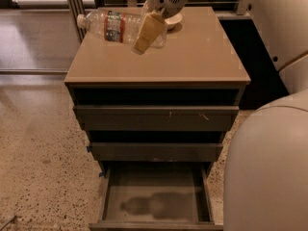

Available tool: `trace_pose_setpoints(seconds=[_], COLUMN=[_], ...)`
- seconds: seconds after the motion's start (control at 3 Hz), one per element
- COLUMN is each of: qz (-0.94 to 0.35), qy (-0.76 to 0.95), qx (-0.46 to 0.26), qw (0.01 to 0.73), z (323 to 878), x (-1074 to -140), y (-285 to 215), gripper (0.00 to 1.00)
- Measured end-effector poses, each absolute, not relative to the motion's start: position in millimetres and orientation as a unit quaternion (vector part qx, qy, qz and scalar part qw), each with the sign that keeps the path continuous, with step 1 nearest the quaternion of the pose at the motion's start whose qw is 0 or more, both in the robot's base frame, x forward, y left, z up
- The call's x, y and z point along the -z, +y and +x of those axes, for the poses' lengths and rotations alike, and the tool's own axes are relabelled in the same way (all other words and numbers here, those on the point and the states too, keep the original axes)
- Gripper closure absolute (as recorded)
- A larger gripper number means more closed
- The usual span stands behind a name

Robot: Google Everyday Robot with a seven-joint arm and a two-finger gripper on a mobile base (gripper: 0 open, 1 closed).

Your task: Place water bottle into bottom drawer

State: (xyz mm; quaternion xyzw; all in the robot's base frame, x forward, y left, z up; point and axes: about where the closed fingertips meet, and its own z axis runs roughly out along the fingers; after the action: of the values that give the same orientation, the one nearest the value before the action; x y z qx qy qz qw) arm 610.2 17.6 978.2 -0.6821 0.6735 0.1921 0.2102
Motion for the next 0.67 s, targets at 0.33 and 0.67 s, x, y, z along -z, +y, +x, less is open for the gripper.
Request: trace_pose_setpoints(seconds=[0.33, 0.67], qz=[-0.698, -0.703], qy=[0.667, 0.661], qx=[-0.165, -0.146], qw=[0.203, 0.217], z=[578.4, 492.4], x=[-993.2, -1014.5], y=[8.4, -18.8], gripper=[1.0, 1.0])
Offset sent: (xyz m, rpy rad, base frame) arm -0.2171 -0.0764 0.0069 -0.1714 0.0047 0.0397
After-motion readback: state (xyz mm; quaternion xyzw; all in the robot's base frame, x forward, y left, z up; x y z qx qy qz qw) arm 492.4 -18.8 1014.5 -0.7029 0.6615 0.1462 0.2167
